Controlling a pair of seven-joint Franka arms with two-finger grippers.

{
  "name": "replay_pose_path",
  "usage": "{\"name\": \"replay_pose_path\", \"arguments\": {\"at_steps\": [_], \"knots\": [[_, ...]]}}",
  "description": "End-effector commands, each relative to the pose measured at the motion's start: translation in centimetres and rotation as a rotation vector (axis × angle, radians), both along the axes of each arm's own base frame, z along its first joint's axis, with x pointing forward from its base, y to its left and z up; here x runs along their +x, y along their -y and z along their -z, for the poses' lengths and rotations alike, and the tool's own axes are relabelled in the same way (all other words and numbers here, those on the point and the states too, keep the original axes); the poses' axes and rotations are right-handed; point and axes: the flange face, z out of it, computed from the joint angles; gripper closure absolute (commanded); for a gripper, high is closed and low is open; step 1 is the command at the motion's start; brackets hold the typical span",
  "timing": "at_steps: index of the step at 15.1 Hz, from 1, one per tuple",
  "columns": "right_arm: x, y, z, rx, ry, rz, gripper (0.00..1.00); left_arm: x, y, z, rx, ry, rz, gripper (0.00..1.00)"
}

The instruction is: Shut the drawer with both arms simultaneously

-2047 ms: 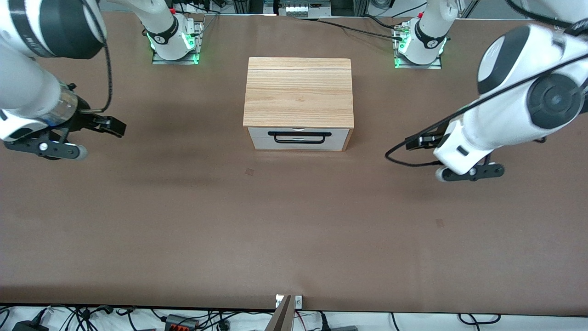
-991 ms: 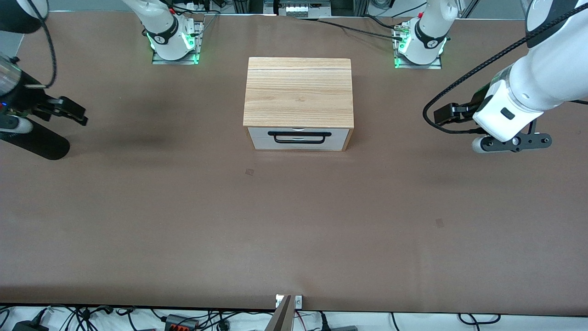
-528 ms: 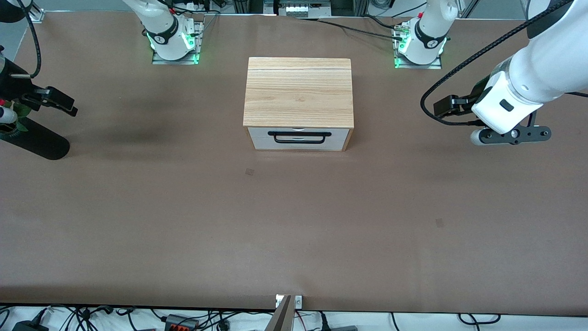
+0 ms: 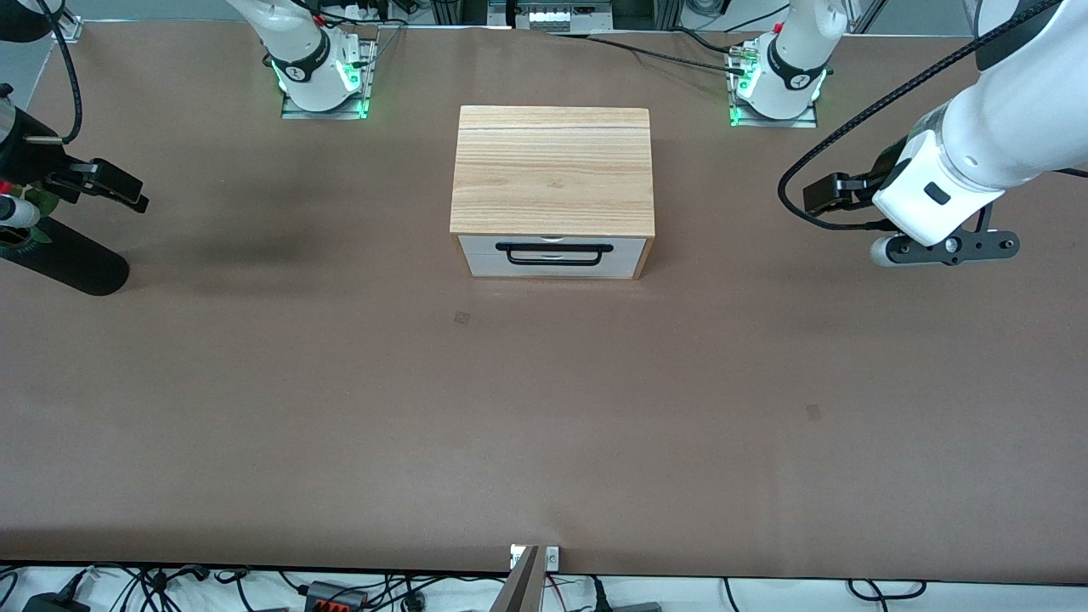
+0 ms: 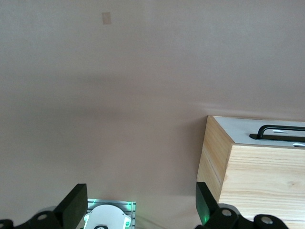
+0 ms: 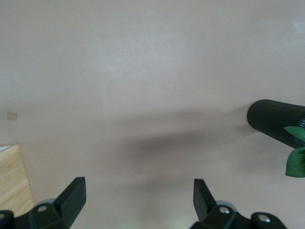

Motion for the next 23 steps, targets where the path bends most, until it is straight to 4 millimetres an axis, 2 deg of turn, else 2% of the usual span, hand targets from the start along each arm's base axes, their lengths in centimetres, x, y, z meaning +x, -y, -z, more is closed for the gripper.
{"name": "replay_pose_path", "arguments": {"at_steps": [1, 2, 5, 6, 9, 10, 13, 23], "knots": [[0.3, -0.5, -0.8, 0.017, 0.006, -0.02, 0.0, -3.2, 0.1, -0.1, 0.019, 0.085, 0.099, 0.0], [0.5, -0.5, -0.9, 0.015, 0.009, -0.02, 0.0, -3.6, 0.0, 0.0, 0.014, 0.103, 0.161, 0.0], [0.7, -0.6, -0.7, 0.017, 0.008, -0.02, 0.0, -2.7, -3.8, 0.5, 0.003, 0.104, 0.191, 0.0], [0.7, -0.6, -0.7, 0.017, 0.006, -0.02, 0.0, -2.8, -4.3, 1.2, 0.001, 0.107, 0.208, 0.0], [0.6, -0.6, -0.8, 0.017, 0.008, -0.02, 0.0, -6.0, -4.3, 2.2, 0.02, 0.164, 0.231, 0.0], [0.6, -0.6, -0.8, 0.017, 0.006, -0.02, 0.0, -6.5, -4.5, 2.5, 0.023, 0.17, 0.228, 0.0], [0.6, -0.7, -0.8, 0.017, 0.006, -0.021, 0.0, -6.5, -4.6, 2.4, 0.016, 0.165, 0.287, 0.0], [0.6, -1.1, -0.9, 0.017, 0.006, -0.023, 0.0, -6.5, -5.1, 2.8, 0.008, 0.14, 0.275, 0.0]]}}
